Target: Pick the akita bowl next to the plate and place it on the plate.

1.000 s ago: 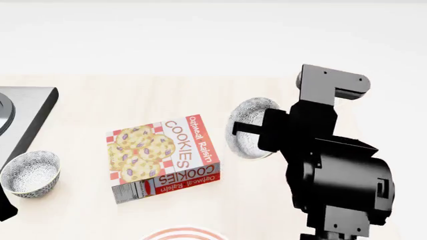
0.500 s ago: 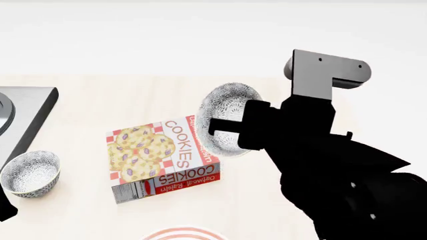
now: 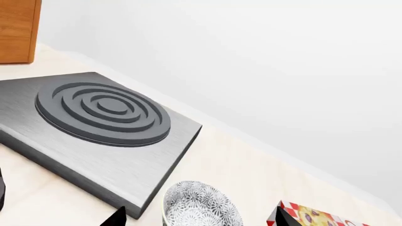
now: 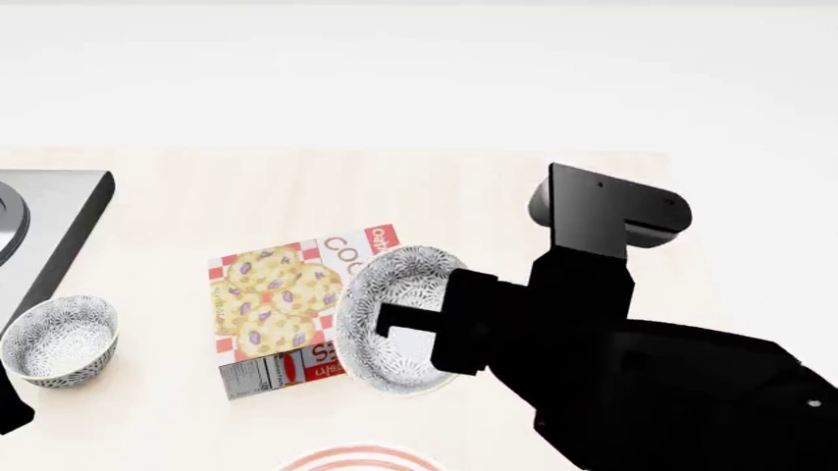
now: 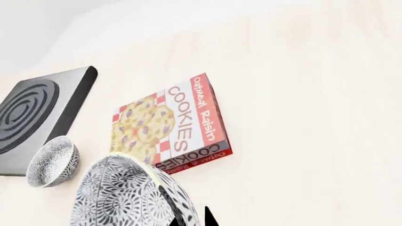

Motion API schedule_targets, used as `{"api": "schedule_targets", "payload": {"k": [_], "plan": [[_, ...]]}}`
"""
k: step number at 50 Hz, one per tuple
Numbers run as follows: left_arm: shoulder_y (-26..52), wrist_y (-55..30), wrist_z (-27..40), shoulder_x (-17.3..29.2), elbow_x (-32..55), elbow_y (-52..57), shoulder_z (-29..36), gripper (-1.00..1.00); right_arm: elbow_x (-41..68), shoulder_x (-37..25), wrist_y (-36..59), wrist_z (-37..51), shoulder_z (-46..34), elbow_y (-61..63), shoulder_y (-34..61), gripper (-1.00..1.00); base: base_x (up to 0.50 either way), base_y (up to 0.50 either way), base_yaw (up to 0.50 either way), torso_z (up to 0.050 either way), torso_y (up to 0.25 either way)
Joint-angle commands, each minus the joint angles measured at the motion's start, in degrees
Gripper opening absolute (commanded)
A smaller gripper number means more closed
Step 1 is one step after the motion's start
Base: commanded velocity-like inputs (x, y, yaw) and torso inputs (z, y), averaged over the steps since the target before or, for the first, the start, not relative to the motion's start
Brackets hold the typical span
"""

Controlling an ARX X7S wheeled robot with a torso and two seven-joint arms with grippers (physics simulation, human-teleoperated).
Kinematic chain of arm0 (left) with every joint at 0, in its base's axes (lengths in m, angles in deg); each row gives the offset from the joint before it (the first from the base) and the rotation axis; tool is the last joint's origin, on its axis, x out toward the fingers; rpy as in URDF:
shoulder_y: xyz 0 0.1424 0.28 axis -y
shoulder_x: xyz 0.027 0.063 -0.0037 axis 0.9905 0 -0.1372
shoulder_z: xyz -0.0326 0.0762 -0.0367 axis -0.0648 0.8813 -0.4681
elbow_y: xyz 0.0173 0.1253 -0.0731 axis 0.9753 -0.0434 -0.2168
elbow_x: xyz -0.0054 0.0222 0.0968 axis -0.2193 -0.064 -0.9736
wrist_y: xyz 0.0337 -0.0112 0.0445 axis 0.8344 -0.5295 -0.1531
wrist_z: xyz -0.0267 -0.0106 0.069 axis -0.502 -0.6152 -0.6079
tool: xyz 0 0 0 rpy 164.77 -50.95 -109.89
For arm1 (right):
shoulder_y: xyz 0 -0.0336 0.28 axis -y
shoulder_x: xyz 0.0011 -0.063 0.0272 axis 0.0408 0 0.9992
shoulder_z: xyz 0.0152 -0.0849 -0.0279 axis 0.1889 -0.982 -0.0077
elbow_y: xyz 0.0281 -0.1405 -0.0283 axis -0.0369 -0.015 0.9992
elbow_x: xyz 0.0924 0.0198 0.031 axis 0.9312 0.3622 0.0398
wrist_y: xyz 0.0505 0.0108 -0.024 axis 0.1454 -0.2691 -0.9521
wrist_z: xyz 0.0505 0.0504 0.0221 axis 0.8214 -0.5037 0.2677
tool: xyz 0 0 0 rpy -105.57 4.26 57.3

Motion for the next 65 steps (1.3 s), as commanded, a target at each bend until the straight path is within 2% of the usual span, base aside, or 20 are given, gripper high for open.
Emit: {"api": "schedule_targets", "payload": {"k": [1, 11, 65], "plan": [[0.1, 0.1, 0.1, 0.1, 0.1, -0.1, 0.1, 1.0, 10.6, -1.6, -1.8, 5.5, -1.2, -2.9, -2.4, -1.0, 0.0, 0.0, 0.0, 0.0, 0.01], [-0.1, 0.3, 0.1, 0.1, 0.1, -0.1, 0.3, 1.0, 7.9, -1.8, -3.7, 0.3, -3.8, -2.3, -5.4, -1.0, 0.0, 0.0, 0.0, 0.0, 0.0], [0.1, 1.3, 0.2, 0.4, 0.2, -1.1, 0.9, 1.0, 6.1, -4.1, -9.1, -13.0, -10.9, -2.7, -15.7, -1.0, 0.0, 0.0, 0.0, 0.0, 0.0]]}}
